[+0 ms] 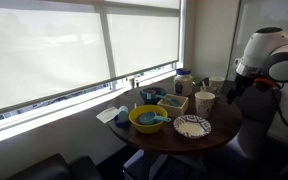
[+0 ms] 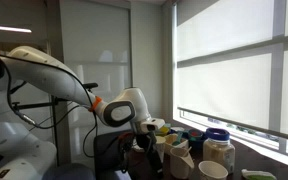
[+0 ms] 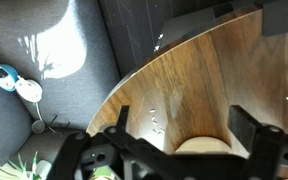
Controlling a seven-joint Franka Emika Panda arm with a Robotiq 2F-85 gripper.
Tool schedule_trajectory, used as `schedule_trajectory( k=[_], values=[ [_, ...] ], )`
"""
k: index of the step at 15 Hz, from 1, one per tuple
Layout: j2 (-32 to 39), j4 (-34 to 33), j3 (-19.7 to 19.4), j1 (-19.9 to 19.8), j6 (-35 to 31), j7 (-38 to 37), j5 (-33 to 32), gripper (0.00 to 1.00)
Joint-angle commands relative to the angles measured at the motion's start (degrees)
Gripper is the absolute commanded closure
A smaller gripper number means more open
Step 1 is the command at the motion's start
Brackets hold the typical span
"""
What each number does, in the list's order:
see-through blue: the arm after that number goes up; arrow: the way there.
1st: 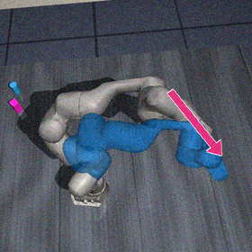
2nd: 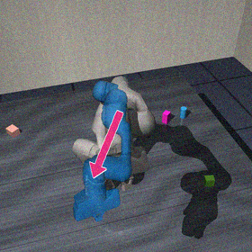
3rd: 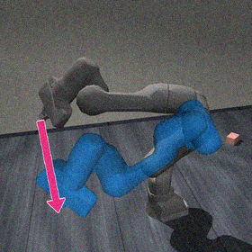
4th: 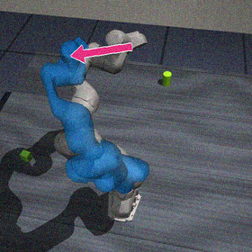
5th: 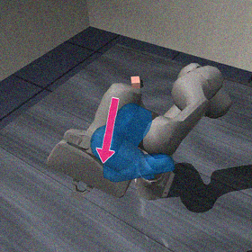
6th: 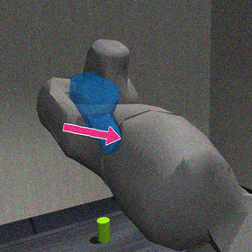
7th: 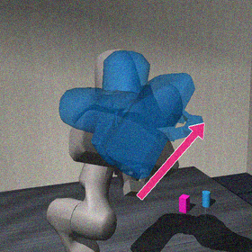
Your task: Put the cup into the jar
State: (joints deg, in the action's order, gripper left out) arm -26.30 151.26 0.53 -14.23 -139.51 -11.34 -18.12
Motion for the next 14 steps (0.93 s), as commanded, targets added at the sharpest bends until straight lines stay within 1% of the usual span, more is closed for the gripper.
schedule_trajectory(
  k=[1,6,7,9,10,11,12,13,14],
  values=[
    [-0.01,-0.08,-0.41,0.41,0.16,-0.12,-0.21,0.00],
    [-0.01,-0.08,-0.41,0.41,0.16,-0.12,-0.21,0.00],
    [-1.20,-0.19,-0.99,0.75,1.95,1.00,0.62,0.00],
    [-3.17,-1.38,-2.93,2.33,7.85,4.12,4.45,0.00],
    [-4.52,-2.24,-4.44,3.68,11.18,6.50,7.47,0.00],
    [-5.86,-2.89,-5.17,4.01,13.55,7.61,8.81,0.00],
    [-7.59,-3.44,-5.87,4.12,14.55,8.01,10.05,0.00],
    [-9.21,-3.75,-6.82,4.39,13.11,8.46,11.40,0.00],
    [-9.89,-4.81,-7.68,5.08,12.24,7.88,14.24,0.00]
  ],
)
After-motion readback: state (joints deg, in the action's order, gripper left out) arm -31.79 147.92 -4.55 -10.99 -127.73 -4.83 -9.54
